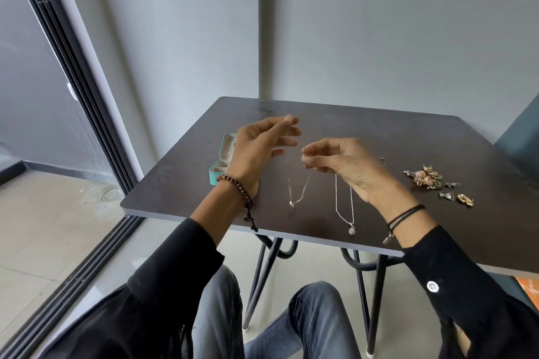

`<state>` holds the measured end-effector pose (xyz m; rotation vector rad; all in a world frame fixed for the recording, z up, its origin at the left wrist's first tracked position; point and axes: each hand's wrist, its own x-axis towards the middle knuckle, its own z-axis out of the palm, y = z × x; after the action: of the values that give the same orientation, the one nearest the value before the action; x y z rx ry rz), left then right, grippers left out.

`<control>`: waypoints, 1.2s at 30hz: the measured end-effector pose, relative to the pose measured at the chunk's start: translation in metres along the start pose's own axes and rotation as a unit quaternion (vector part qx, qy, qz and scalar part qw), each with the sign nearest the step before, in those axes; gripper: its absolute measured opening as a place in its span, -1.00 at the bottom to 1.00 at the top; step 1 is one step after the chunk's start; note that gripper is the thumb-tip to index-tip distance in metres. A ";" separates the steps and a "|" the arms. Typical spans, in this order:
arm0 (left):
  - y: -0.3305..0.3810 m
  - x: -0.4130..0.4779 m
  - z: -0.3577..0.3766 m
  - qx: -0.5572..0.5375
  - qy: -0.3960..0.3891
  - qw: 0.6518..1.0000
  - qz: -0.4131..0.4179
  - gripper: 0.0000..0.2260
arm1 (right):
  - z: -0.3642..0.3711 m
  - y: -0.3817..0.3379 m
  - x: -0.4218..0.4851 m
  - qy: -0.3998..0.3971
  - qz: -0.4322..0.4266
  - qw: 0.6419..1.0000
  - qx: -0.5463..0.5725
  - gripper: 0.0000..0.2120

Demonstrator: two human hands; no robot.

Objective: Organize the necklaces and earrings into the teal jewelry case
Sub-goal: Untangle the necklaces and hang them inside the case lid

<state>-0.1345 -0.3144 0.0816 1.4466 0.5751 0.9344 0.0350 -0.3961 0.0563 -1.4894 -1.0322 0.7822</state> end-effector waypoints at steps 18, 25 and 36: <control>0.007 0.004 -0.010 -0.027 0.034 0.999 -0.020 -0.74 | 0.027 0.015 -0.023 0.040 0.005 0.999 0.018 -0.85; -0.012 -0.006 -0.009 0.002 0.016 0.999 -0.044 -0.75 | 0.030 -0.009 -0.020 0.022 -0.063 0.998 0.009 -0.92; -0.020 -0.018 -0.012 0.052 -0.038 0.996 -0.056 -0.59 | 0.032 -0.020 -0.016 0.061 -0.090 0.994 -0.004 -0.95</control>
<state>-0.1505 -0.3195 0.0579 1.5208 0.6500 0.7679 -0.0040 -0.3977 0.0693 -1.4102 -1.0610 0.5520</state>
